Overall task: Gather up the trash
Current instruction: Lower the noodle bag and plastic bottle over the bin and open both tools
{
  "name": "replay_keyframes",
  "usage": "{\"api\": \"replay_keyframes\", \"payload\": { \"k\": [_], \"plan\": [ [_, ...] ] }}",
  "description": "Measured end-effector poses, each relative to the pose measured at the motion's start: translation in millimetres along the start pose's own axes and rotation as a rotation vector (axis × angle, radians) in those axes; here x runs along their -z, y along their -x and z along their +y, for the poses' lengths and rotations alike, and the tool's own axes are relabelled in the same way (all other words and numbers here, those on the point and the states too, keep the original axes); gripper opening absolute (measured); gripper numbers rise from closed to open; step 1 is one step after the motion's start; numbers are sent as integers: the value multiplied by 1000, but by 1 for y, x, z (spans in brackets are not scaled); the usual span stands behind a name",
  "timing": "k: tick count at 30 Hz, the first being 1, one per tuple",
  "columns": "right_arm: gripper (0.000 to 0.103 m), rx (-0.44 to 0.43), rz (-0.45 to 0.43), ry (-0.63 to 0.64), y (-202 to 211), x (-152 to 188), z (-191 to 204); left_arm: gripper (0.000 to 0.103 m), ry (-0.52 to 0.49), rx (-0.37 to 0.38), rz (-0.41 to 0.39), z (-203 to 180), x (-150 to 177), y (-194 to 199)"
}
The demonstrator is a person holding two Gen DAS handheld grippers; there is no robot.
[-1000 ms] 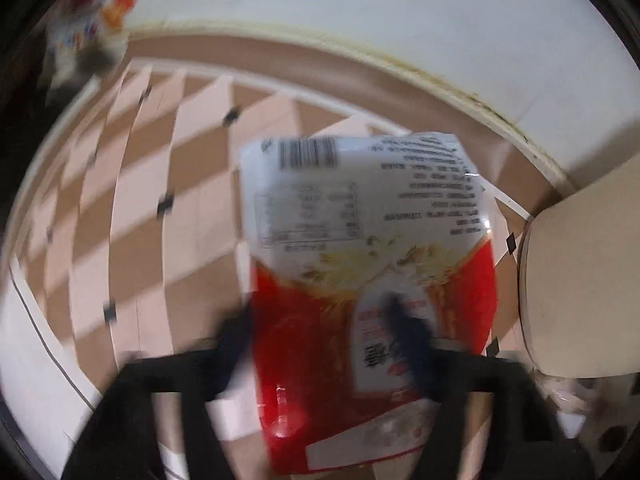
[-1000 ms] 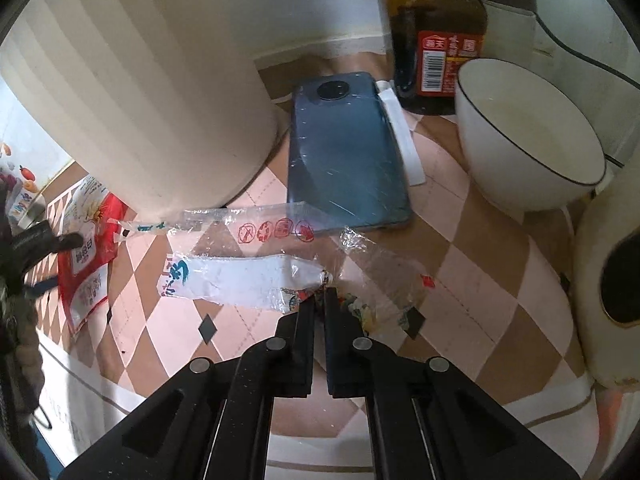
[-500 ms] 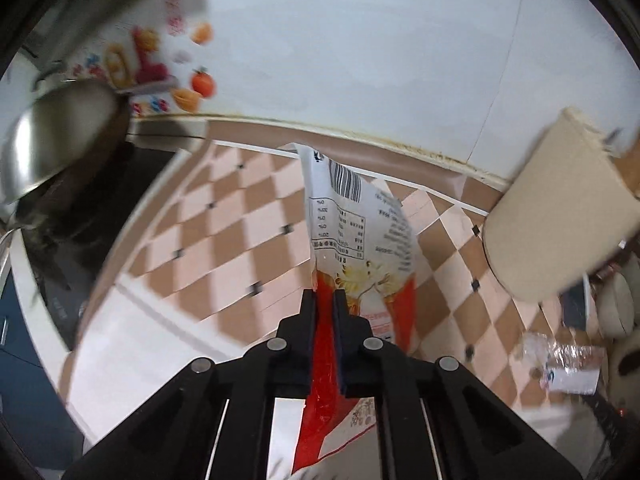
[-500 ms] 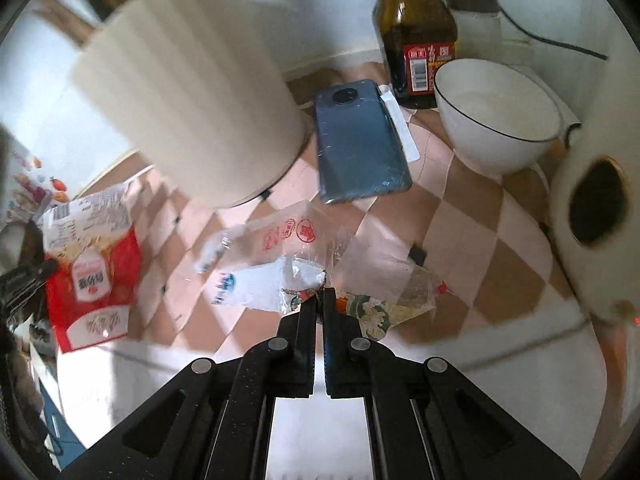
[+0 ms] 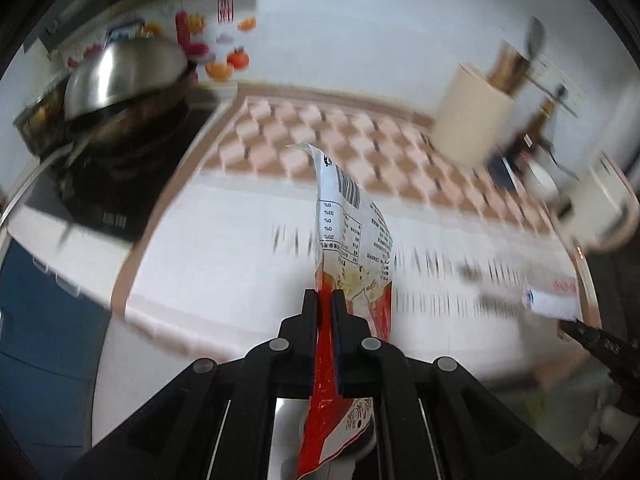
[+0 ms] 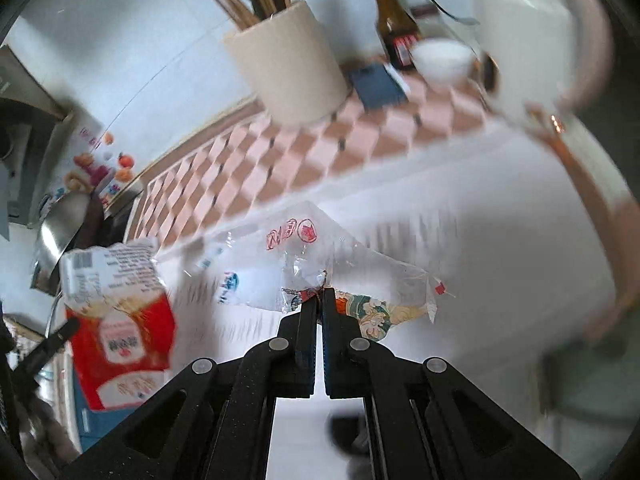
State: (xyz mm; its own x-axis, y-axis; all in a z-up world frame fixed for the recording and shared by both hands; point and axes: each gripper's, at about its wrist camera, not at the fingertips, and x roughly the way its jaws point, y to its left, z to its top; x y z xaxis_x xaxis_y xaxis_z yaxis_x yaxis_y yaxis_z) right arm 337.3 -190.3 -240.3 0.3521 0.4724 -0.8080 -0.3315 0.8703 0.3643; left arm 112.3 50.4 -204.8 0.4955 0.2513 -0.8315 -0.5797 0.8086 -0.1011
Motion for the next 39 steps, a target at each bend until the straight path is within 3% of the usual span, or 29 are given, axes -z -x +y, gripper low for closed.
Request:
{"api": "replay_keyframes", "payload": {
  "k": [3,7,13,17,22,25,28,33,39],
  "plan": [
    [2,12,32,-30,28,60,4,4,-43,37,79,10,55,16],
    [2,41,129,-73,49,146,-3,3,-56,75,202,15,108,10],
    [2,95,294,-94,17,226,-29,3,-56,67,374,10,175,-61],
    [2,119,401,-89,-54,277,-56,3,-26,64,484,3,219,-153],
    [2,131,515,-155,-180,333,-107,3,42,64,611,-2,296,-312],
    [2,99,582,-268,-267,376,-151,3,100,63,684,-1,343,-404],
    [2,70,637,-371,-332,409,-183,3,143,63,722,-2,380,-466],
    [2,33,719,-537,-415,459,-226,4,134,67,753,-12,414,-513],
    [3,28,759,-557,-451,471,-232,11,82,79,730,-20,412,-494]
  ]
}}
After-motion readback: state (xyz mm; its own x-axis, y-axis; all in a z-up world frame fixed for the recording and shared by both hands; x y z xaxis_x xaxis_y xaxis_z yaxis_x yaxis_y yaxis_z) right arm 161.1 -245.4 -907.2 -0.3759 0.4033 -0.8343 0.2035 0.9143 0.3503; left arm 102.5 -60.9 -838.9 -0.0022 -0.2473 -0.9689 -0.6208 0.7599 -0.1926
